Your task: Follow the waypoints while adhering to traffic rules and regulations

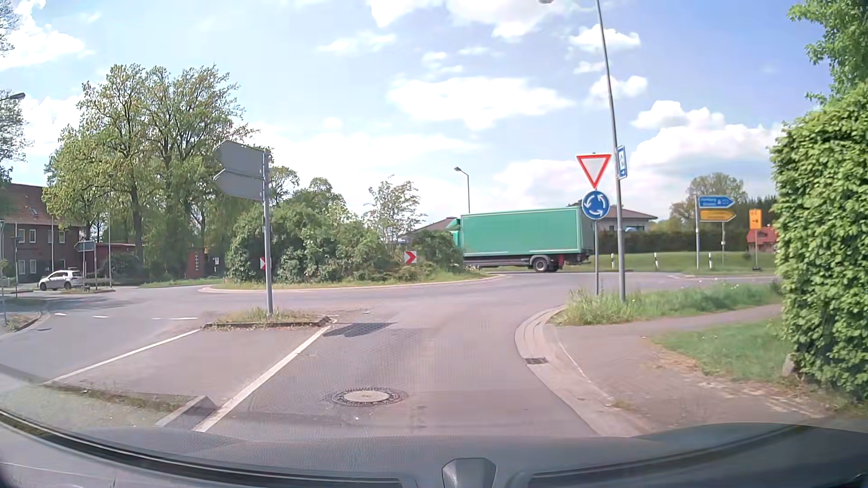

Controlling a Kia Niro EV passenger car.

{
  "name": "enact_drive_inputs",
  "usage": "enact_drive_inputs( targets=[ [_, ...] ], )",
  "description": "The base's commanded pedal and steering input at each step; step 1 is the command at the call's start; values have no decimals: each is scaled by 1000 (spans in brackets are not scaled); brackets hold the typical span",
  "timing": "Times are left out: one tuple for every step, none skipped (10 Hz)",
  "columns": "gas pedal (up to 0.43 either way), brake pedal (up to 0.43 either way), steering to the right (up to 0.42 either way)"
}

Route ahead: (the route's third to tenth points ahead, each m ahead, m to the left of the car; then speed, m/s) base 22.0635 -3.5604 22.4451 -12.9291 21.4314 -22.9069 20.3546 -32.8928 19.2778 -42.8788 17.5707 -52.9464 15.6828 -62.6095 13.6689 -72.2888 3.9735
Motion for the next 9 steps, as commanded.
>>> enact_drive_inputs(
  targets=[
    [0, 152, 5],
    [0, 110, 7],
    [0, 37, 11],
    [0, 0, 21],
    [0, 0, 28],
    [0, 0, 36],
    [0, 0, 48],
    [0, 0, 56],
    [0, 0, 59]
  ],
)
